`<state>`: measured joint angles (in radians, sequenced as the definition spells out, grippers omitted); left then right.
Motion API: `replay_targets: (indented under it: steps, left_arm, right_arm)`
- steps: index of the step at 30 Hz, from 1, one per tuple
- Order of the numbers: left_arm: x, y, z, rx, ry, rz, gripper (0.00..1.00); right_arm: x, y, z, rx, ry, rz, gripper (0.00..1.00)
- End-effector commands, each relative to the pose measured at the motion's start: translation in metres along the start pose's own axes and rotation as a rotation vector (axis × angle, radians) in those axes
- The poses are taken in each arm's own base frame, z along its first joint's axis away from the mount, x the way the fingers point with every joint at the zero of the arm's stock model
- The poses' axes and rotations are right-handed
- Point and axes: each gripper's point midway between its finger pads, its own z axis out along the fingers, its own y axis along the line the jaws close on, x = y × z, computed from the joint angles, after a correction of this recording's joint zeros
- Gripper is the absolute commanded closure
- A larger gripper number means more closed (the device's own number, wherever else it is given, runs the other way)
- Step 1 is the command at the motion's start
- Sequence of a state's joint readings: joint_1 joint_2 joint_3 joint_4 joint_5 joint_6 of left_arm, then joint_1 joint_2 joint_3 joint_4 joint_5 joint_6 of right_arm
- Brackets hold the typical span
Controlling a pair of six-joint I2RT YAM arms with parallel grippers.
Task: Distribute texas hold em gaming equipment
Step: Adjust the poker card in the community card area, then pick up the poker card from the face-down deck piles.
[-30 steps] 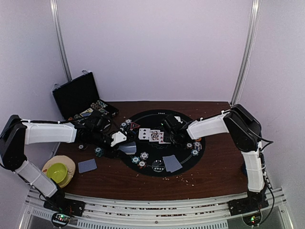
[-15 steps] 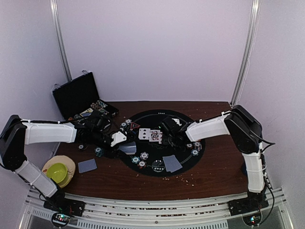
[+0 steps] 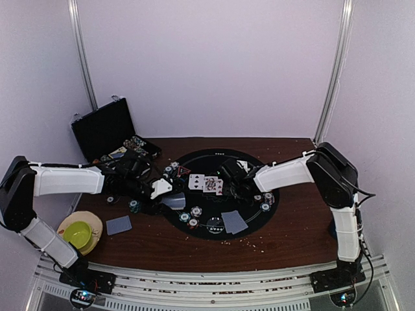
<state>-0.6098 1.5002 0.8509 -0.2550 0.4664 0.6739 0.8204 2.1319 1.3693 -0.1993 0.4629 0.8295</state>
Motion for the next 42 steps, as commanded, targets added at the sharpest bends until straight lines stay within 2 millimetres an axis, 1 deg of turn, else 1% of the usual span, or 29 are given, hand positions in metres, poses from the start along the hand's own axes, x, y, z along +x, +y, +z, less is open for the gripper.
replay_targets:
  steps: [1, 3, 7, 10, 15, 19, 21, 23, 25, 27, 29, 30, 34, 39, 42]
  left_arm:
    - [-0.010, 0.008, 0.000, -0.022, -0.036, 0.019, 0.47]
    - [-0.010, 0.009, 0.000, -0.023, -0.035, 0.020, 0.47]
    - [-0.010, 0.009, 0.000, -0.022, -0.033, 0.019, 0.47]
    - [-0.010, 0.008, 0.000, -0.022, -0.034, 0.019, 0.47]
    - [-0.009, 0.008, 0.001, -0.022, -0.031, 0.018, 0.47]
    - [-0.009, 0.009, 0.000, -0.024, -0.032, 0.019, 0.47]
    - [-0.011, 0.008, -0.001, -0.024, -0.037, 0.021, 0.47]
    - [-0.011, 0.008, -0.001, -0.023, -0.039, 0.021, 0.47]
    - [-0.012, 0.007, -0.002, -0.019, -0.041, 0.023, 0.47]
    - [-0.012, 0.005, -0.003, -0.013, -0.046, 0.026, 0.47]
    - [-0.014, 0.004, -0.004, -0.011, -0.055, 0.031, 0.47]
    - [-0.014, 0.004, -0.004, -0.009, -0.056, 0.033, 0.47]
    - [-0.016, 0.002, -0.006, -0.006, -0.062, 0.037, 0.47]
    - [-0.017, 0.001, -0.006, -0.002, -0.069, 0.044, 0.47]
    - [-0.017, 0.000, -0.007, 0.000, -0.071, 0.044, 0.47]
  right_arm:
    - [-0.009, -0.001, 0.002, 0.027, -0.028, 0.028, 0.29]
    - [-0.009, -0.002, 0.003, 0.028, -0.028, 0.029, 0.28]
    - [-0.007, 0.006, 0.001, -0.013, -0.006, 0.028, 0.21]
    - [-0.014, 0.012, -0.007, -0.053, -0.012, 0.029, 0.17]
    - [-0.043, 0.014, -0.039, -0.102, -0.067, 0.046, 0.12]
    - [-0.068, 0.011, -0.071, -0.148, -0.118, 0.051, 0.07]
    - [-0.079, 0.012, -0.090, -0.197, -0.154, 0.034, 0.05]
    - [-0.082, 0.014, -0.104, -0.274, -0.177, -0.017, 0.03]
    - [-0.081, 0.025, -0.119, -0.389, -0.189, -0.062, 0.01]
    - [-0.072, 0.045, -0.133, -0.548, -0.170, -0.121, 0.00]
    - [-0.058, 0.067, -0.145, -0.699, -0.132, -0.168, 0.00]
    - [-0.048, 0.079, -0.151, -0.775, -0.101, -0.196, 0.00]
    - [-0.012, 0.117, -0.166, -0.963, -0.011, -0.287, 0.00]
    - [0.026, 0.160, -0.175, -1.085, 0.085, -0.371, 0.01]
    - [0.043, 0.177, -0.171, -1.104, 0.127, -0.398, 0.01]
